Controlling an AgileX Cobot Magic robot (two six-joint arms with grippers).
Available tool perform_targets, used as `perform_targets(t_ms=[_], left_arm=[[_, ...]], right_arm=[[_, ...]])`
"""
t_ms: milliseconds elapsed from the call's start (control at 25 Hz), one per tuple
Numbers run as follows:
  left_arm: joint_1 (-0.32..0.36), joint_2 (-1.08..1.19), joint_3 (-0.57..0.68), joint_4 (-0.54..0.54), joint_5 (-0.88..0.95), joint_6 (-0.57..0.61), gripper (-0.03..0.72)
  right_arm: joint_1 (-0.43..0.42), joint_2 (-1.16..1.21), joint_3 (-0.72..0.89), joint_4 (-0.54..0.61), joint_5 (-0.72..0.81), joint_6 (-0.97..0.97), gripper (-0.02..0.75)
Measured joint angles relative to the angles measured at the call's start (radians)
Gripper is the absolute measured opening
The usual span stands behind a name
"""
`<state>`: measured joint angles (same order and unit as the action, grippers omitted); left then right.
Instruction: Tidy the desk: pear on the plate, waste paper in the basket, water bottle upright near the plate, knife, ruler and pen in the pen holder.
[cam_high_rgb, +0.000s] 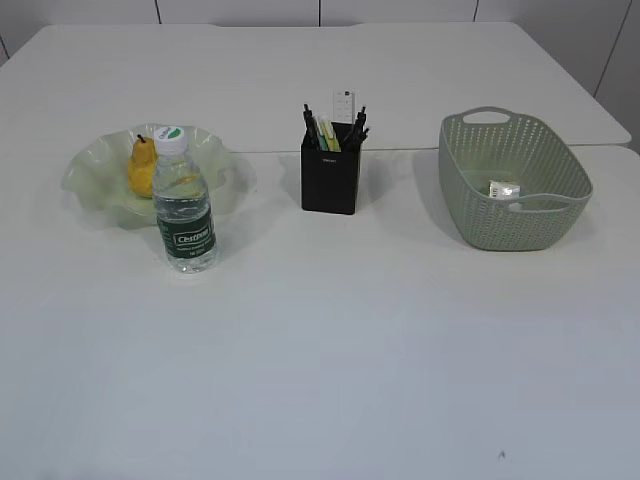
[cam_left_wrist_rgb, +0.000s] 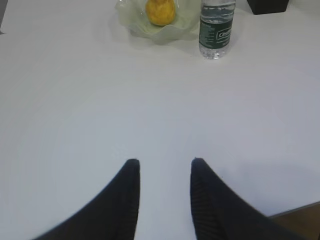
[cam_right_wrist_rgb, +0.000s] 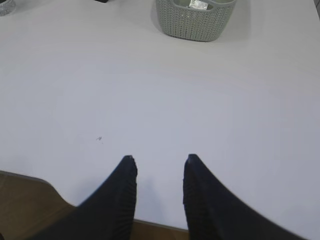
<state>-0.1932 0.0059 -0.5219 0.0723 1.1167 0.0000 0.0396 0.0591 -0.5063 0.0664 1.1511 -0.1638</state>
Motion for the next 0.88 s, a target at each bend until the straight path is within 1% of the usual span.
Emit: perform_targets(t_ms=[320,440,760,880], left_arm=[[0.009,0.0,0.0,-0.023,-0.004,0.015,0.238],[0.038,0.0,0.0,-0.023,-0.005,0.017,0.238],[0.122,0.0,0.0,-0.026,-0.005,0.017,0.238],[0.144,0.0,0.0,-0.026,-0.005,0.017,0.238]], right_arm=[[0.0,-0.036,0.0,0.0,0.0,0.0,0.243],[0.0,-0.072,0.0,0.0,0.0,0.0,0.243],[-0.001,-0.074,0.0,0.0,0.0,-0.001,0.244],[-0.028,-0.074,0.0,0.0,0.0,-0.001,0.243]])
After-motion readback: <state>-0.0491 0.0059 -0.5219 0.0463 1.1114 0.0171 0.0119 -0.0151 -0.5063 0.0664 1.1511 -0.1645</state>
